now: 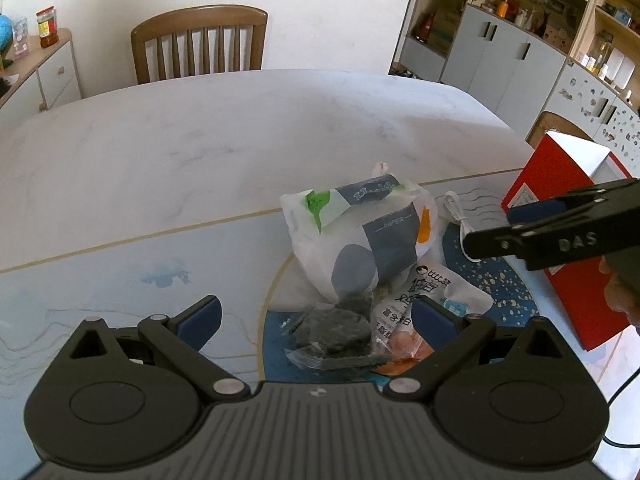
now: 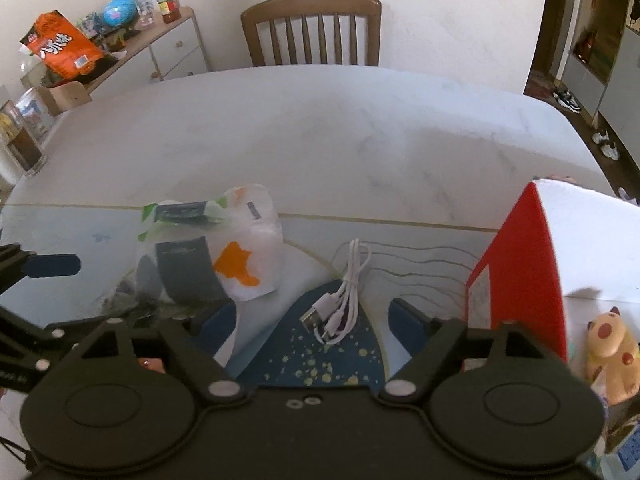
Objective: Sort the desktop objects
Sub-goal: 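Grasp the dark crumpled bag with left while right reaches the white cable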
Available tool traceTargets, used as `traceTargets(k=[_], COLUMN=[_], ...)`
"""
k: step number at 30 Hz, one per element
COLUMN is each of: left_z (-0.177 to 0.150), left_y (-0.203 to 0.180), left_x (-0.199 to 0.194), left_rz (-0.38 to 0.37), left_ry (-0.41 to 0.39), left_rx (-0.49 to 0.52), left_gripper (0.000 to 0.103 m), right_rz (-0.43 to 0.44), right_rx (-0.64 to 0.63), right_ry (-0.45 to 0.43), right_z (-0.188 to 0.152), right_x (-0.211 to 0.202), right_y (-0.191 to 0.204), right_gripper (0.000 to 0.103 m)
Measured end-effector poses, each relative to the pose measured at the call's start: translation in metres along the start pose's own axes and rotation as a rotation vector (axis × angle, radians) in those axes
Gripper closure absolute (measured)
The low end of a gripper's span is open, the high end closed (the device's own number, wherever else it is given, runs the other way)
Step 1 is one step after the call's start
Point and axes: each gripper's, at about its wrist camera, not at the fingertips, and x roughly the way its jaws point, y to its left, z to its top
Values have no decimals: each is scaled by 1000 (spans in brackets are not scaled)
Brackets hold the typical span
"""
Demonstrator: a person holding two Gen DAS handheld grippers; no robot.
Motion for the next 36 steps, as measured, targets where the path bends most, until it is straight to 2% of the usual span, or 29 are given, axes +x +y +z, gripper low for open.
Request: traceTargets(k=[7, 12, 14, 17, 22, 26, 29, 34, 36], left_z=[-3, -6, -6, -7, -14, -17, -17, -15, -14], left_y=[2, 0, -1, -1, 1, 0, 0, 3, 5], left_x=[6, 7, 8, 11, 15, 15, 15, 15, 14], left_rz=[2, 7, 11, 11, 12, 22, 29, 28, 28], left_ry=[7, 5, 7, 19, 42, 37, 33, 30, 29], left_rx=[1, 11, 16, 20, 21, 34, 36, 25, 19], left_gripper=[2, 7, 14, 18, 32, 34, 42, 55, 57], right_rz=[-22, -38, -41, -54, -73, -90, -94, -102, -100], right_rx=[17, 30, 24, 12, 10, -13, -19, -12, -5], right_ry=[25, 43, 45, 38, 28, 19, 15, 19, 24], right_z=[3, 2, 1, -1, -1, -3, -3, -2, -1], right_x=[18, 29, 32, 33, 36, 37, 39, 39, 38], right_y=[-5, -10, -9, -7, -7, -4, -4, -3, -3], right_gripper=[31, 43, 49, 50, 59, 69, 76, 81, 82])
